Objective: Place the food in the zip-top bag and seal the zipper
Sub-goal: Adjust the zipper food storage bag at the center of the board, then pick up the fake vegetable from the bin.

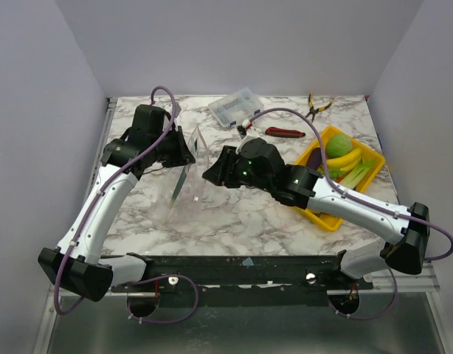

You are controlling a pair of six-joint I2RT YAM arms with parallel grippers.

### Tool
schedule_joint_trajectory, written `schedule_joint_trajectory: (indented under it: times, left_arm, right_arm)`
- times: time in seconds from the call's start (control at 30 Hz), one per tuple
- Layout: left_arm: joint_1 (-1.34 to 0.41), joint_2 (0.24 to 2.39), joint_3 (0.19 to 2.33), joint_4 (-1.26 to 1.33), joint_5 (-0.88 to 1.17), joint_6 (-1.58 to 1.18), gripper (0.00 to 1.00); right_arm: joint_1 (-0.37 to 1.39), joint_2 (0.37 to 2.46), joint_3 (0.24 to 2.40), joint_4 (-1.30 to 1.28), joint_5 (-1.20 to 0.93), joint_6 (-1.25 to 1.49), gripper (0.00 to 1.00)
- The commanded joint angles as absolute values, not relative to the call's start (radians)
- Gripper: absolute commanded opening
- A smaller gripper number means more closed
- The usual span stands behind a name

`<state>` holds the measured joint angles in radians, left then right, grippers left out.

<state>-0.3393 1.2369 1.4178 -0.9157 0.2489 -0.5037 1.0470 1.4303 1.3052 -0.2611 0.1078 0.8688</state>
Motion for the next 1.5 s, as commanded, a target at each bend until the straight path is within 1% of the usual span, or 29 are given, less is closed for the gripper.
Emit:
schedule_joint_trajectory:
  times: [0.0,0.17,0.23,0.27,0.33,0.43,0.5,0.53,0.6,0.77,0.87,0.9,0.97,1.17,1.33,1.47]
  left_arm:
    - [-0.358,1.258,1.388,-0.819,0.366,-0.466,0.0]
    - [-0.372,1.285,1.367,-0.798,0.395,-0.447,0.0]
    - [-0.375,1.289,1.354,-0.786,0.415,-0.441,0.0]
    - [-0.379,1.289,1.346,-0.782,0.421,-0.439,0.0]
    - [-0.383,1.288,1.328,-0.769,0.431,-0.436,0.0]
    - [-0.383,1.284,1.309,-0.763,0.447,-0.433,0.0]
    - [-0.384,1.275,1.297,-0.757,0.449,-0.433,0.0]
    - [-0.383,1.27,1.289,-0.753,0.45,-0.431,0.0]
    - [-0.383,1.26,1.275,-0.749,0.447,-0.428,0.0]
    - [-0.383,1.238,1.252,-0.738,0.454,-0.426,0.0]
    - [-0.383,1.23,1.245,-0.731,0.464,-0.428,0.0]
    - [-0.385,1.23,1.243,-0.73,0.466,-0.428,0.0]
    - [-0.384,1.227,1.241,-0.727,0.472,-0.428,0.0]
    - [-0.384,1.222,1.235,-0.724,0.478,-0.43,0.0]
    - [-0.386,1.218,1.233,-0.721,0.482,-0.43,0.0]
    - [-0.391,1.213,1.235,-0.722,0.476,-0.426,0.0]
  right_arm:
    - [1.046,1.364,1.369,-0.505,0.308,0.744,0.52]
    - [1.043,1.225,1.336,-0.672,0.594,0.703,0.89]
    - [1.013,1.166,1.296,-0.713,0.669,0.708,0.99]
    - [0.983,1.135,1.274,-0.733,0.69,0.716,1.0]
    - [0.888,1.08,1.222,-0.744,0.676,0.718,1.0]
    - [0.696,1.027,1.14,-0.743,0.642,0.726,1.0]
    - [0.554,1.031,1.106,-0.751,0.591,0.732,0.99]
    - [0.475,1.042,1.088,-0.752,0.555,0.732,0.98]
    - [0.333,1.079,1.058,-0.746,0.482,0.725,0.93]
    - [0.129,1.175,1.009,-0.71,0.445,0.734,0.73]
    - [0.038,1.216,0.983,-0.649,0.432,0.728,0.71]
    - [0.009,1.229,0.971,-0.613,0.409,0.721,0.68]
    - [-0.037,1.26,0.968,-0.571,0.394,0.719,0.68]
    - [-0.11,1.345,0.973,-0.532,0.396,0.72,0.68]
    - [-0.158,1.364,0.931,-0.47,0.335,0.701,0.68]
    - [-0.192,1.368,0.913,-0.454,0.325,0.68,0.68]
